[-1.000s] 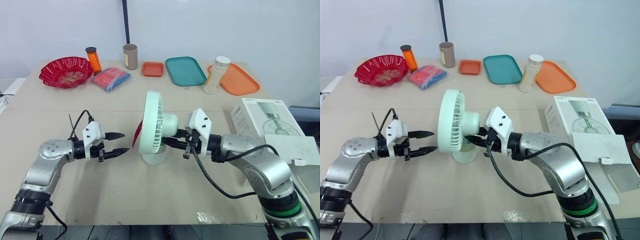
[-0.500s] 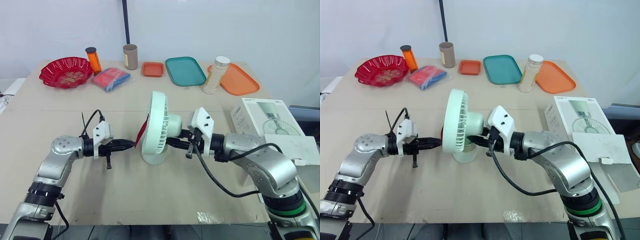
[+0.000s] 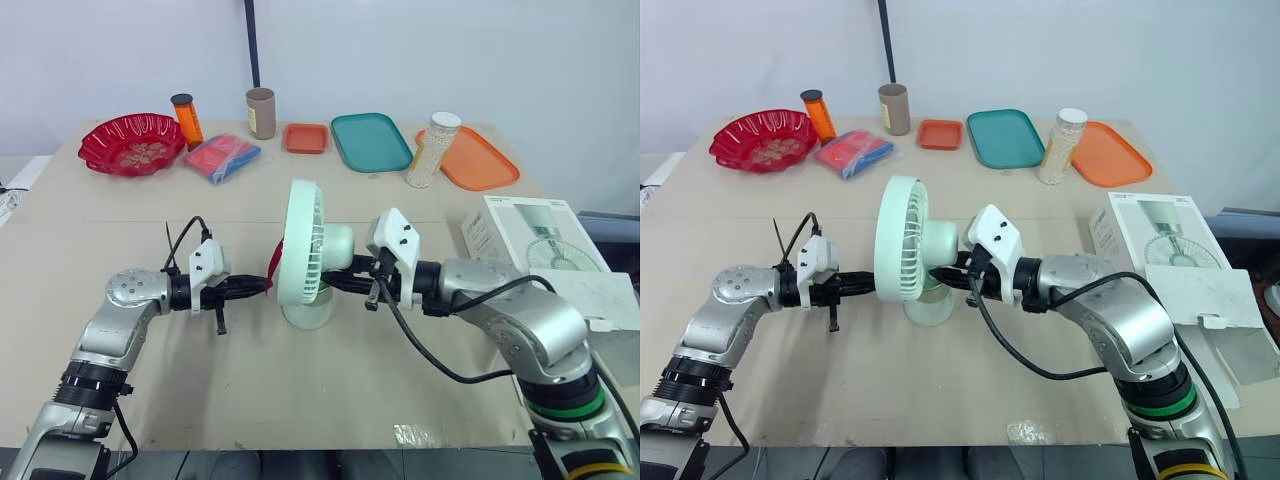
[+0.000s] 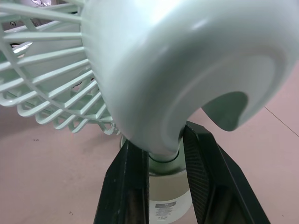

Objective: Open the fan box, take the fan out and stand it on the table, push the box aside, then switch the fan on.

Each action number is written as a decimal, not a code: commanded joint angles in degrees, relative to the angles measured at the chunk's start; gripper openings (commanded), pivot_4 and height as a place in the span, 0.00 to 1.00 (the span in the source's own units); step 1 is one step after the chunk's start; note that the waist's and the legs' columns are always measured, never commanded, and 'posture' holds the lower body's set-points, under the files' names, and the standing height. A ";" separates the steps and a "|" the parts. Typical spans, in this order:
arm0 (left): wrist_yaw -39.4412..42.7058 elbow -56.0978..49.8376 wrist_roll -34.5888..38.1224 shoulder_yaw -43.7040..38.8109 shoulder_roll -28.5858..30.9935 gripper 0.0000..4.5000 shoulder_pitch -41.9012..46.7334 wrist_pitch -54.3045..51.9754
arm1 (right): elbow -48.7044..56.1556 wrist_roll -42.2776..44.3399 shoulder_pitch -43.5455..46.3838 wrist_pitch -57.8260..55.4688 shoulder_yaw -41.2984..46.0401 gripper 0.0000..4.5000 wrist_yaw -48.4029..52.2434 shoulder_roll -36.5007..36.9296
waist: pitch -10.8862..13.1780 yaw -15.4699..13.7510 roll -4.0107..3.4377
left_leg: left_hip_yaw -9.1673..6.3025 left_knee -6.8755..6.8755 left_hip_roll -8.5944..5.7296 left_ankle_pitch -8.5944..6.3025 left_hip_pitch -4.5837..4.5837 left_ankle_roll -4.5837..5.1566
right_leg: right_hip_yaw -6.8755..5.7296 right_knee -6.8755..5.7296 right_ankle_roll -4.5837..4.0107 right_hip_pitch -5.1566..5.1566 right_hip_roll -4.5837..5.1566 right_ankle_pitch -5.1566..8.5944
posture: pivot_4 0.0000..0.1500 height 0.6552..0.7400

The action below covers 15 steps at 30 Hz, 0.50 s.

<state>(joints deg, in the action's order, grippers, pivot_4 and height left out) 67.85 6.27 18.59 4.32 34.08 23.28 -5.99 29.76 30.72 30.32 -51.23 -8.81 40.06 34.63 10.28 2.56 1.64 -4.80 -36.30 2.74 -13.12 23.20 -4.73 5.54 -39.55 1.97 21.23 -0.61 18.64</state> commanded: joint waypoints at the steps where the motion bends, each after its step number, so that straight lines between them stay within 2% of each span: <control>1: -0.35 1.15 -1.56 1.25 -1.29 0.01 2.28 1.79 | -0.70 -0.31 0.89 -0.71 -0.59 0.20 -0.03 0.08 | 0.00 -0.02 -0.01 | -0.01 -0.01 0.00 0.00 0.00 0.00 | -0.02 -0.01 0.00 0.00 0.00 0.00 | 1.00 1.00; 15: -0.97 6.83 -4.47 3.10 -5.36 0.01 5.59 5.39 | -1.31 0.07 2.88 -1.77 -1.46 0.20 0.61 0.30 | 0.01 0.01 -0.01 | -0.01 -0.06 -0.01 -0.02 0.02 0.05 | -0.02 -0.05 0.00 0.01 0.00 0.00 | 1.00 1.00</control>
<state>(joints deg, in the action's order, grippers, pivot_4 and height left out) 66.71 14.00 13.94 7.98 28.67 27.92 -1.50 28.95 30.78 32.74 -52.26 -10.27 40.40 34.55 10.28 2.57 1.62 -4.81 -36.35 2.73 -13.14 23.22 -4.68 5.52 -39.60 1.96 21.25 -0.61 18.64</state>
